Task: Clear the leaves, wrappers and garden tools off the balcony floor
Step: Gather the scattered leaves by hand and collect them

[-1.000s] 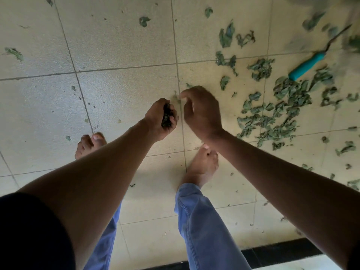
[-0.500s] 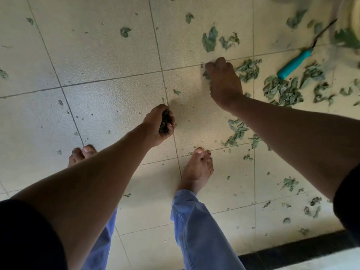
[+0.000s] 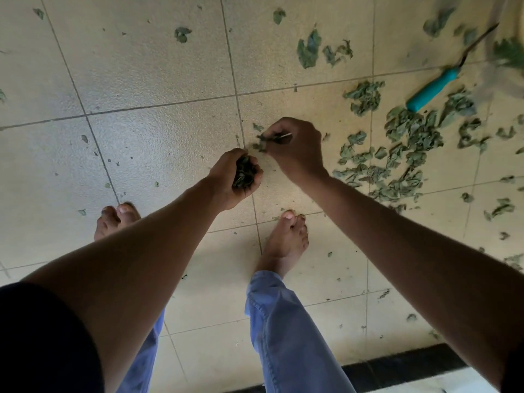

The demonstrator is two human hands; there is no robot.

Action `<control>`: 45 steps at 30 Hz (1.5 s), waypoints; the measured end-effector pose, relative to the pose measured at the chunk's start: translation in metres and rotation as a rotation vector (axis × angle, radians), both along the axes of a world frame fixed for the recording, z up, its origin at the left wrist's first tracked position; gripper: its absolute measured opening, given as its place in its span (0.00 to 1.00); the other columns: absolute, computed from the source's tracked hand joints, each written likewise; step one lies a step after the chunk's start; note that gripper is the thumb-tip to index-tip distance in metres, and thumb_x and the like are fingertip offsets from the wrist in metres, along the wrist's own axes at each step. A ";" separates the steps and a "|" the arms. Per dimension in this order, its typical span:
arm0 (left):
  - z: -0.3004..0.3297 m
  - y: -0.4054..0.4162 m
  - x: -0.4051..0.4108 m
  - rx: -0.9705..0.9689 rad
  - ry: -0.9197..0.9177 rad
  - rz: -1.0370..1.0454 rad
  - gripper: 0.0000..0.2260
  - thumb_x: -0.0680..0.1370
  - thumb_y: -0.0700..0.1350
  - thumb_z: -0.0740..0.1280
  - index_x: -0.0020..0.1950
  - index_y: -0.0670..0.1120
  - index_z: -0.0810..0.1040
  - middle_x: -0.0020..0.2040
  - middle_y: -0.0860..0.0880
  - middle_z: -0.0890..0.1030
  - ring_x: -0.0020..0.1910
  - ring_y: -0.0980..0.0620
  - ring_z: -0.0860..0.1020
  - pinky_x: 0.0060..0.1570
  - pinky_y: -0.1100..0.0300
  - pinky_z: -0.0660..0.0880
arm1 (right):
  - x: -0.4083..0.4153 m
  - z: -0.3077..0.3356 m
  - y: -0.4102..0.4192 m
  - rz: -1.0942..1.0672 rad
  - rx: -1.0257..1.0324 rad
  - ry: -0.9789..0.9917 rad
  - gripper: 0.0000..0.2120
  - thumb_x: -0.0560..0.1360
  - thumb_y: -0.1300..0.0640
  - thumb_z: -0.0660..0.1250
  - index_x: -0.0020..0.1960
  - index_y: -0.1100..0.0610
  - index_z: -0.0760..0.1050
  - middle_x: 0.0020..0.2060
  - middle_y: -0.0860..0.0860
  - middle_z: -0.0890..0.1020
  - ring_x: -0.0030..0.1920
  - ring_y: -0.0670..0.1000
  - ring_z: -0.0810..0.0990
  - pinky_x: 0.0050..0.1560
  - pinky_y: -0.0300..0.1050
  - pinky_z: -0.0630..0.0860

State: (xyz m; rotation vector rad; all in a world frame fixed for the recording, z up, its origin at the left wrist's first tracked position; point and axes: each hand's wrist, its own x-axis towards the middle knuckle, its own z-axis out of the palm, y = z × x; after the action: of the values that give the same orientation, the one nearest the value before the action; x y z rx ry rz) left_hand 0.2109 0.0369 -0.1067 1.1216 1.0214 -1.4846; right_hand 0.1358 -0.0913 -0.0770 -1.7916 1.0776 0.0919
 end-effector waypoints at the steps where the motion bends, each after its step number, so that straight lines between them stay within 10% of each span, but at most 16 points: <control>1: 0.001 -0.002 0.000 -0.007 -0.019 -0.004 0.12 0.82 0.45 0.63 0.42 0.43 0.79 0.37 0.46 0.81 0.34 0.51 0.81 0.32 0.60 0.79 | -0.002 0.005 0.012 0.011 0.002 -0.018 0.03 0.70 0.62 0.76 0.44 0.57 0.84 0.38 0.47 0.85 0.41 0.45 0.84 0.45 0.43 0.82; 5: 0.006 -0.011 -0.003 -0.003 -0.078 -0.051 0.19 0.81 0.45 0.62 0.31 0.46 0.80 0.29 0.48 0.79 0.29 0.52 0.81 0.27 0.65 0.75 | -0.012 0.008 0.048 0.231 -0.187 0.037 0.09 0.73 0.64 0.68 0.45 0.54 0.85 0.40 0.48 0.85 0.43 0.48 0.81 0.40 0.43 0.77; 11: 0.005 -0.016 -0.016 0.058 -0.099 -0.066 0.14 0.80 0.46 0.62 0.34 0.46 0.78 0.29 0.48 0.80 0.30 0.51 0.82 0.30 0.65 0.76 | -0.021 0.003 0.077 0.311 0.069 0.136 0.08 0.76 0.65 0.62 0.52 0.60 0.79 0.49 0.52 0.78 0.54 0.47 0.77 0.52 0.34 0.71; 18: -0.004 -0.022 -0.030 0.067 -0.056 -0.125 0.12 0.81 0.44 0.63 0.37 0.47 0.74 0.31 0.49 0.76 0.28 0.55 0.77 0.24 0.67 0.72 | -0.056 0.014 0.013 0.329 -0.348 0.065 0.14 0.75 0.69 0.63 0.57 0.60 0.81 0.55 0.56 0.81 0.52 0.52 0.81 0.49 0.43 0.78; 24: -0.007 -0.034 -0.041 -0.011 -0.017 -0.180 0.15 0.82 0.47 0.63 0.35 0.48 0.72 0.31 0.50 0.73 0.28 0.56 0.75 0.23 0.70 0.67 | -0.107 -0.021 -0.065 0.306 -0.612 0.501 0.23 0.76 0.57 0.71 0.70 0.52 0.72 0.66 0.58 0.73 0.63 0.59 0.73 0.59 0.50 0.77; 33: -0.014 -0.034 -0.057 -0.014 -0.007 -0.238 0.15 0.82 0.48 0.63 0.36 0.48 0.72 0.31 0.49 0.74 0.30 0.55 0.75 0.24 0.69 0.67 | -0.107 -0.045 -0.101 0.405 -0.495 0.544 0.22 0.74 0.73 0.63 0.65 0.59 0.76 0.60 0.62 0.74 0.56 0.64 0.78 0.53 0.51 0.77; 42: -0.009 -0.043 -0.065 -0.026 0.039 -0.232 0.16 0.83 0.48 0.63 0.36 0.46 0.73 0.32 0.49 0.75 0.31 0.53 0.77 0.26 0.65 0.74 | -0.093 -0.020 -0.070 -0.091 -0.098 0.174 0.06 0.70 0.66 0.75 0.44 0.57 0.85 0.37 0.46 0.85 0.34 0.35 0.80 0.39 0.30 0.78; 45: -0.005 -0.051 -0.066 -0.035 0.010 -0.210 0.13 0.83 0.46 0.63 0.39 0.45 0.75 0.34 0.48 0.77 0.31 0.53 0.78 0.27 0.63 0.77 | -0.086 0.000 -0.039 -0.052 0.071 0.078 0.06 0.69 0.62 0.79 0.44 0.57 0.85 0.38 0.48 0.86 0.38 0.44 0.85 0.45 0.43 0.83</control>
State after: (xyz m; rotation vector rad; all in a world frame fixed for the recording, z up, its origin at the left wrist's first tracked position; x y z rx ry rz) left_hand 0.1444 -0.0140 -0.1118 1.2272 0.9023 -1.6682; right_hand 0.0495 -0.1302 -0.0766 -1.7070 1.1613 0.1680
